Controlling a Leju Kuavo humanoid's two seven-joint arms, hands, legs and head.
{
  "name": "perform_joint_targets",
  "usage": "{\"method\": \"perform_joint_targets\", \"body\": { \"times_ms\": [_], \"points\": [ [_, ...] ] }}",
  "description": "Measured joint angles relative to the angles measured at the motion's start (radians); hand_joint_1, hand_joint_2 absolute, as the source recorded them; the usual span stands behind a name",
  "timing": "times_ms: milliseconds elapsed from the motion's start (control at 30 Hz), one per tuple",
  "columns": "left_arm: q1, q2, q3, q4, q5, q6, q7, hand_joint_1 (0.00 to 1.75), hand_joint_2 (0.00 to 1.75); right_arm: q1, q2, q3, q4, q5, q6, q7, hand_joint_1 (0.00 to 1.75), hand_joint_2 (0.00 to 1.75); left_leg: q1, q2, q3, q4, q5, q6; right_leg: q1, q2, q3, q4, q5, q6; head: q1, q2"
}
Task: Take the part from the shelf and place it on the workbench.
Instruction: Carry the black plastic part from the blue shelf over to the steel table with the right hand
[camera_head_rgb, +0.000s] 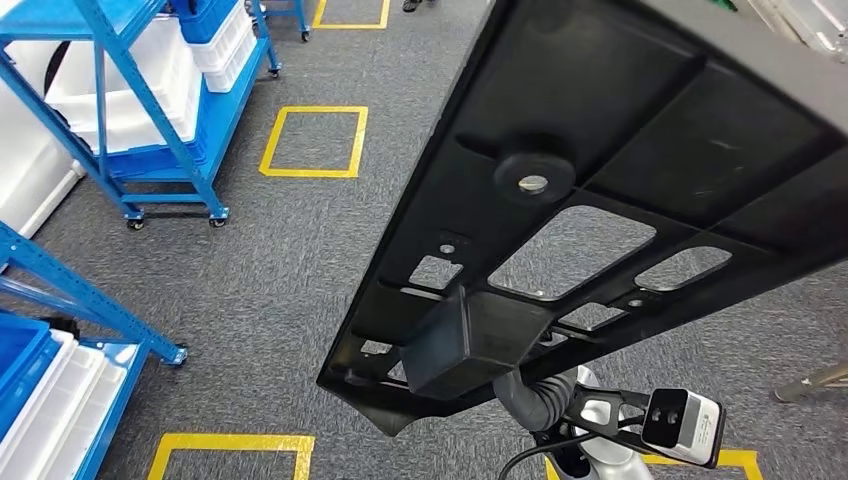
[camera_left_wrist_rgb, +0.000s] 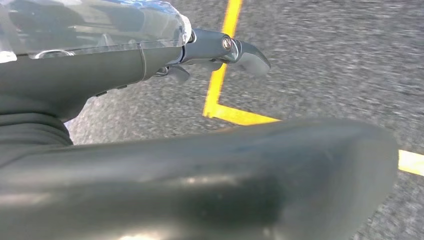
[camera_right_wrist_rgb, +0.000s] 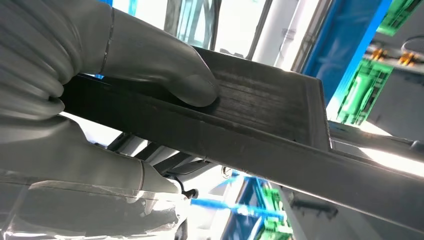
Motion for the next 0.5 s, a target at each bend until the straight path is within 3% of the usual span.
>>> {"method": "perform_joint_targets", "body": {
  "times_ms": [33, 100, 167, 233, 267, 300, 333, 367, 400, 467, 500],
  "points": [
    [0.0, 0.0, 0.004, 0.0, 0.004, 0.0, -0.001, 0.0, 0.0, 0.0, -0.001, 0.001, 0.002, -0.002, -0.003, 0.0, 1.75, 1.75, -0.001, -0.007, 0.006, -0.015, 0.0, 0.004, -0.001, 0.009, -0.004, 0.001, 0.001, 0.006, 0.0, 0.0],
    [-0.002, 0.0, 0.012, 0.0, 0.012, 0.001, -0.002, 0.0, 0.0, 0.002, -0.003, 0.001, 0.006, -0.005, -0.008, 0.0, 1.75, 1.75, -0.002, 0.01, 0.009, -0.021, 0.004, 0.015, -0.004, 0.025, -0.01, 0.0, 0.004, 0.019, 0.0, 0.0],
    [-0.004, -0.002, 0.017, 0.0, 0.016, 0.001, -0.004, 0.0, 0.0, 0.005, -0.006, 0.001, 0.008, -0.009, -0.011, -0.003, 1.75, 1.75, 0.001, 0.031, 0.013, -0.032, 0.01, 0.03, -0.003, -0.004, -0.026, 0.033, -0.019, 0.029, 0.0, 0.0],
    [-0.002, -0.002, 0.02, 0.0, 0.016, 0.001, -0.004, 0.0, 0.0, 0.009, -0.008, 0.002, 0.01, -0.011, -0.011, -0.004, 1.75, 1.75, -0.002, 0.054, 0.015, -0.037, 0.012, 0.039, -0.003, -0.06, -0.083, 0.148, -0.082, 0.036, 0.0, 0.0],
    [0.0, -0.002, 0.021, 0.0, 0.016, 0.001, -0.003, 0.0, 0.0, 0.012, -0.009, 0.002, 0.011, -0.011, -0.01, -0.004, 1.75, 1.75, -0.004, 0.067, 0.014, -0.037, 0.012, 0.04, -0.006, -0.076, -0.119, 0.22, -0.112, 0.04, 0.0, 0.0],
    [0.002, -0.002, 0.023, 0.0, 0.015, 0.001, -0.002, 0.0, 0.0, 0.016, -0.009, 0.002, 0.013, -0.011, -0.01, -0.005, 1.75, 1.75, -0.005, 0.079, 0.014, -0.037, 0.011, 0.041, -0.009, -0.083, -0.146, 0.273, -0.129, 0.043, 0.0, 0.0],
    [0.002, -0.002, 0.024, 0.0, 0.015, 0.001, 0.0, 0.0, 0.0, 0.02, -0.01, 0.002, 0.015, -0.011, -0.01, -0.005, 1.75, 1.75, -0.006, 0.091, 0.014, -0.036, 0.009, 0.041, -0.011, -0.087, -0.155, 0.291, -0.126, 0.045, 0.0, 0.0],
    [0.002, -0.003, 0.025, 0.0, 0.014, 0.001, 0.001, 0.0, 0.0, 0.023, -0.012, 0.002, 0.016, -0.011, -0.01, -0.005, 1.75, 1.75, -0.006, 0.101, 0.015, -0.035, 0.007, 0.039, -0.013, -0.092, -0.143, 0.267, -0.105, 0.046, 0.0, 0.0],
    [0.001, -0.003, 0.026, 0.0, 0.012, 0.001, 0.003, 0.0, 0.0, 0.025, -0.012, 0.002, 0.017, -0.009, -0.01, -0.005, 1.75, 1.75, -0.006, 0.111, 0.017, -0.034, 0.005, 0.037, -0.014, -0.102, -0.111, 0.206, -0.072, 0.046, 0.0, 0.0],
    [0.0, -0.004, 0.026, 0.0, 0.009, 0.001, 0.004, 0.0, 0.0, 0.026, -0.013, 0.002, 0.017, -0.006, -0.011, -0.005, 1.75, 1.75, -0.009, 0.126, 0.021, -0.03, -0.002, 0.029, -0.009, -0.145, -0.034, 0.064, -0.021, 0.038, 0.0, 0.0],
    [0.0, -0.004, 0.026, 0.0, 0.008, 0.0, 0.005, 0.0, 0.0, 0.027, -0.014, 0.002, 0.017, -0.003, -0.012, -0.005, 1.75, 1.75, -0.011, 0.133, 0.023, -0.029, -0.005, 0.024, -0.004, -0.16, -0.012, 0.02, -0.01, 0.033, 0.0, 0.0]
  ]
}}
